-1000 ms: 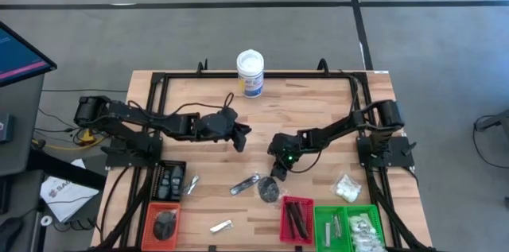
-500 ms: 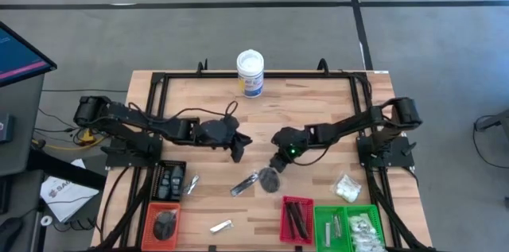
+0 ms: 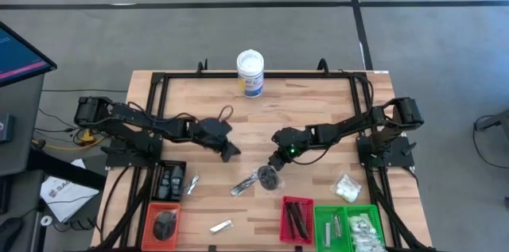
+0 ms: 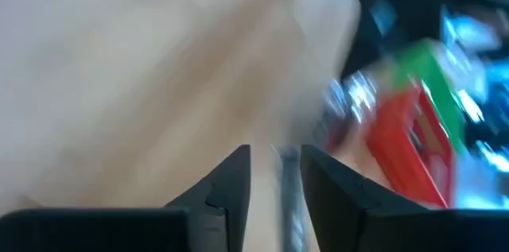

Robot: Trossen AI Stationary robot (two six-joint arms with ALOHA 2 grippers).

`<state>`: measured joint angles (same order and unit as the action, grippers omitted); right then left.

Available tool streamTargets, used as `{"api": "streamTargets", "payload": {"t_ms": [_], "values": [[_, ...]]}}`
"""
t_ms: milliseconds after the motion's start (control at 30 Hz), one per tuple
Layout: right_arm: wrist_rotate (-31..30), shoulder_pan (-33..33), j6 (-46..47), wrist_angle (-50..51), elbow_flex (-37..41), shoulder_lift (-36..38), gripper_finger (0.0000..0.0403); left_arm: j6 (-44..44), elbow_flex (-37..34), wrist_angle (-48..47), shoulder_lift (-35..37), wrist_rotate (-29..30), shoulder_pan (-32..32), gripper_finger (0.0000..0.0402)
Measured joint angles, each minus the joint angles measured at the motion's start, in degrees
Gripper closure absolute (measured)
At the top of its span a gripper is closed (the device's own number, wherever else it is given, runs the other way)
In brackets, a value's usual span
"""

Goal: Pick & Place Travel size toiletries
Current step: Put the black hairbrush into the orange bin

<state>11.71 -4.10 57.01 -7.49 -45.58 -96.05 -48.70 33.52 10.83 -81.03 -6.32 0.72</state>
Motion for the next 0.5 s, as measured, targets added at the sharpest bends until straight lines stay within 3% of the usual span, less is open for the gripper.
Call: {"api": "streamTargets", "payload": {"t_ms": [100, 233, 300, 400, 500], "values": [[-0.2, 0.0, 0.6, -1.2, 0.0, 0.0, 0.0403, 0.4, 0.1, 2.3, 0.0, 3.8, -0.9, 0.029], [-0.3, 0.0, 1.6, -2.1, -0.1, 0.0, 0.0403, 6.3, 0.3, 9.6, -0.6, 1.4, -1.6, 0.0293], [-0.3, 0.0, 1.5, -2.1, -0.1, 0.0, 0.0403, 3.7, 0.1, 9.7, -0.7, 2.6, -1.6, 0.03], [-0.3, 0.0, 1.6, -1.9, -0.1, 0.0, 0.0403, 3.7, 0.2, 11.1, -1.4, 1.4, -1.3, 0.0309], [-0.3, 0.0, 1.6, -2.0, -0.1, 0.0, 0.0403, 3.7, 0.1, 15.3, -4.3, -4.5, 0.0, 0.0305]]}}
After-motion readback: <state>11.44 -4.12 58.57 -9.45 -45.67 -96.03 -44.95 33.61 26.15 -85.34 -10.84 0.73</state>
